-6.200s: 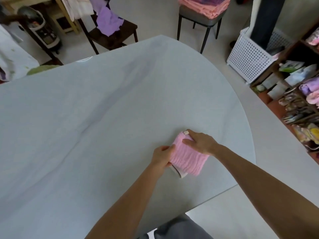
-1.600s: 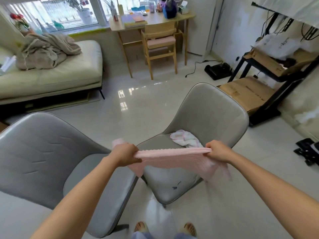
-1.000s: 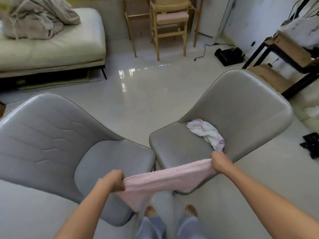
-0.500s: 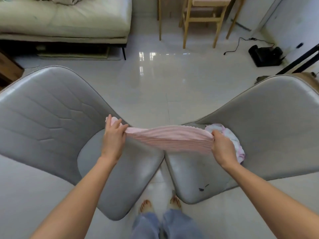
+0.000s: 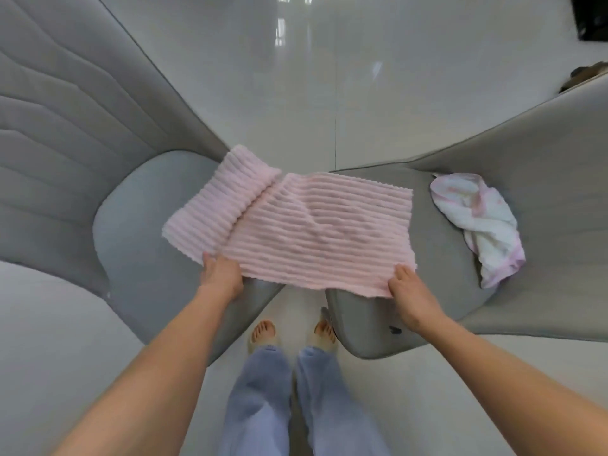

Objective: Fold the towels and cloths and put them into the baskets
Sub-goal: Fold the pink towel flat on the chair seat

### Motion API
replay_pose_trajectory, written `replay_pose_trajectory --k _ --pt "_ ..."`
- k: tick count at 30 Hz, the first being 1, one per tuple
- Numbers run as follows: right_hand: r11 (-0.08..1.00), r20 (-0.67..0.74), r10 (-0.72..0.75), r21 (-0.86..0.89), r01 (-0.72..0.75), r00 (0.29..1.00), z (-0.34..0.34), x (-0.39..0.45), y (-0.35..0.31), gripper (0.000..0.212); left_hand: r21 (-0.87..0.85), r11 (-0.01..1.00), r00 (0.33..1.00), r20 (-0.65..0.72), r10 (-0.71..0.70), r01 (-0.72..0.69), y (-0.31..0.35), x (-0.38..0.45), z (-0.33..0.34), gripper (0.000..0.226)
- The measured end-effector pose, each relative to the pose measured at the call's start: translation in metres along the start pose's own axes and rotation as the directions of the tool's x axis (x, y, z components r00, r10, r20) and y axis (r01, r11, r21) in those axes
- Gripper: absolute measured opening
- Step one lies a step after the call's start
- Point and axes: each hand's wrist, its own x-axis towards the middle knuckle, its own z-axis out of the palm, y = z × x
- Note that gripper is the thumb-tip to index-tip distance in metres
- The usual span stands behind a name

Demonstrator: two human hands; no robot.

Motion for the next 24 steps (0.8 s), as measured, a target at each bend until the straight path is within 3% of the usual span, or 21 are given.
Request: replay_pose_trajectory --k 2,3,5,7,10,13,16,18,21,24 --pt "0.987 0.181 0.13 0.068 -0.144 0.975 0.008 0.009 0.008 0.016 -0.04 0.999 0.999 -0.031 -0.006 0.005 0.023 0.0 0.0 0.033" --pt "0.964 0.204 0.196 0.141 -0.227 0.959 0.006 0.015 0.01 0.016 -0.066 0.997 0.994 -0.109 0.024 -0.031 0.036 -0.003 -0.005 0.031" --pt "0.897 0.1 0.292 0.318 -0.309 0.951 -0.005 0.03 0.02 0.019 -0.16 0.972 0.96 -0.246 0.131 -0.173 0.07 -0.006 -0.017 0.028" --pt "0.835 -0.075 0.349 0.477 -0.274 0.934 -0.023 0.05 0.034 0.018 -0.249 0.9 0.911 -0.309 0.275 -0.357 0.111 -0.01 -0.03 0.028" --pt "0.808 -0.224 0.384 0.552 -0.208 0.896 -0.046 0.08 0.054 0.027 -0.211 0.819 0.822 -0.355 0.445 -0.534 0.175 -0.017 -0.036 0.027" --pt "0.833 -0.284 0.366 0.525 -0.176 0.886 -0.055 0.11 0.072 0.038 -0.049 0.783 0.749 -0.337 0.571 -0.62 0.228 -0.017 -0.022 0.024" --pt "0.832 -0.307 0.392 0.52 -0.192 0.867 -0.053 0.135 0.082 0.042 0.27 0.649 0.618 -0.198 0.761 -0.712 0.26 -0.017 -0.002 0.046" --pt "0.786 -0.272 0.463 0.566 -0.249 0.844 -0.041 0.147 0.089 0.042 0.37 0.586 0.587 -0.124 0.8 -0.721 0.276 -0.012 0.023 0.049" --pt "0.742 -0.216 0.497 0.608 -0.282 0.841 -0.026 0.156 0.095 0.04 0.391 0.574 0.556 -0.17 0.813 -0.719 0.28 -0.005 0.041 0.045" --pt "0.724 -0.203 0.477 0.643 -0.251 0.855 -0.02 0.16 0.096 0.021 0.325 0.559 0.545 -0.142 0.826 -0.763 0.281 -0.003 0.043 0.034"
